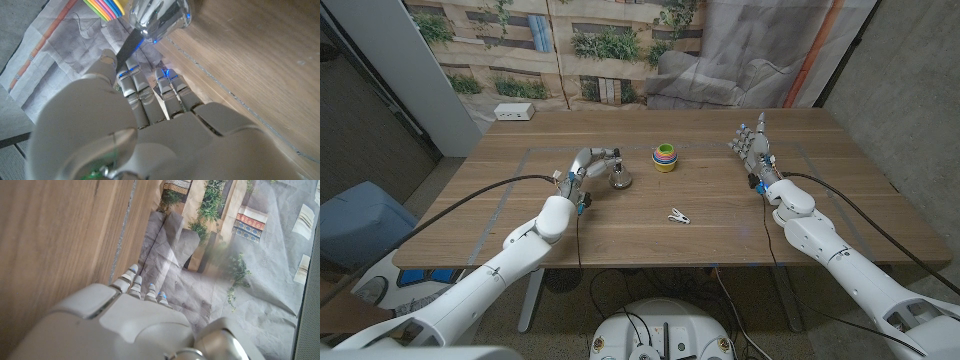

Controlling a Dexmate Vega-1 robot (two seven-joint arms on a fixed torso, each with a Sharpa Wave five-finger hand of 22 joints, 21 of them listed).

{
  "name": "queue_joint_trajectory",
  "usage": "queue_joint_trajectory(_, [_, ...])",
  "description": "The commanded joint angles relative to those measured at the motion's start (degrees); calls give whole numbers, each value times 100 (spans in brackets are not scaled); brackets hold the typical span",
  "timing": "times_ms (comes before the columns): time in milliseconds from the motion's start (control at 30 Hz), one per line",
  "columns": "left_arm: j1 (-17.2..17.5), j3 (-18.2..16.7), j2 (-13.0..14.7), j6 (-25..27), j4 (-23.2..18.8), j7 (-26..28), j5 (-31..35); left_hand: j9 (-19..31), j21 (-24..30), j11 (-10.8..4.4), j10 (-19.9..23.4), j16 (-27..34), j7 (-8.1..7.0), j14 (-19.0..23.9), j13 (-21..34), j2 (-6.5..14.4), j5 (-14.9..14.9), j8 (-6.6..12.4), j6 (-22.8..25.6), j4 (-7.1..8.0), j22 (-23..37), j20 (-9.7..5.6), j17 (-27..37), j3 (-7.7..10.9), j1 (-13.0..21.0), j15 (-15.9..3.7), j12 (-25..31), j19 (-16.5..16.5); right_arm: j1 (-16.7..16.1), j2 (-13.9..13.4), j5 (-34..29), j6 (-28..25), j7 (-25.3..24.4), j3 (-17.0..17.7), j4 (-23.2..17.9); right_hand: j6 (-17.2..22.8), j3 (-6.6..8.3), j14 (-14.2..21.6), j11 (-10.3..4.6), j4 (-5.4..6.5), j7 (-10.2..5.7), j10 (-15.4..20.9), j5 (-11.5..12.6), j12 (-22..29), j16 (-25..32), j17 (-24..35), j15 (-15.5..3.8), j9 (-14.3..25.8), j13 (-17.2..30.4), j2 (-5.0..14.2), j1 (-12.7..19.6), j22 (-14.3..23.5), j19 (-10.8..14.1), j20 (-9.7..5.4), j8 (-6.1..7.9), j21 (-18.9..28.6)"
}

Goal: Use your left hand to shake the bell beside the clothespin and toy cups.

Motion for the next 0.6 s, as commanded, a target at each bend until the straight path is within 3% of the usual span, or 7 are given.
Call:
queue_joint_trajectory(33, [76,-29,48,81,-95,49,11,32,-14,-79,-127,-1,-21,-31,37,-13,27,27,-45,12,21,0,9,-23,-18,-732,6,-25,-3,0,-1,-6,-2,-3,-6,-78,-35,-10,-18,-13,-18,19,39,32,44,17,-21,27,3,561,16,19,46,1,25,33])
queue_joint_trajectory(600, [92,-68,106,-2,-59,-52,-66,25,-32,-65,-611,-28,-86,-130,41,-59,55,-6,-414,-3,21,32,-8,-45,-8,-667,-15,-139,-9,8,-18,-9,-55,0,-18,-78,-35,-7,-13,-13,-16,15,40,30,45,17,-22,27,3,560,16,19,46,0,24,32])
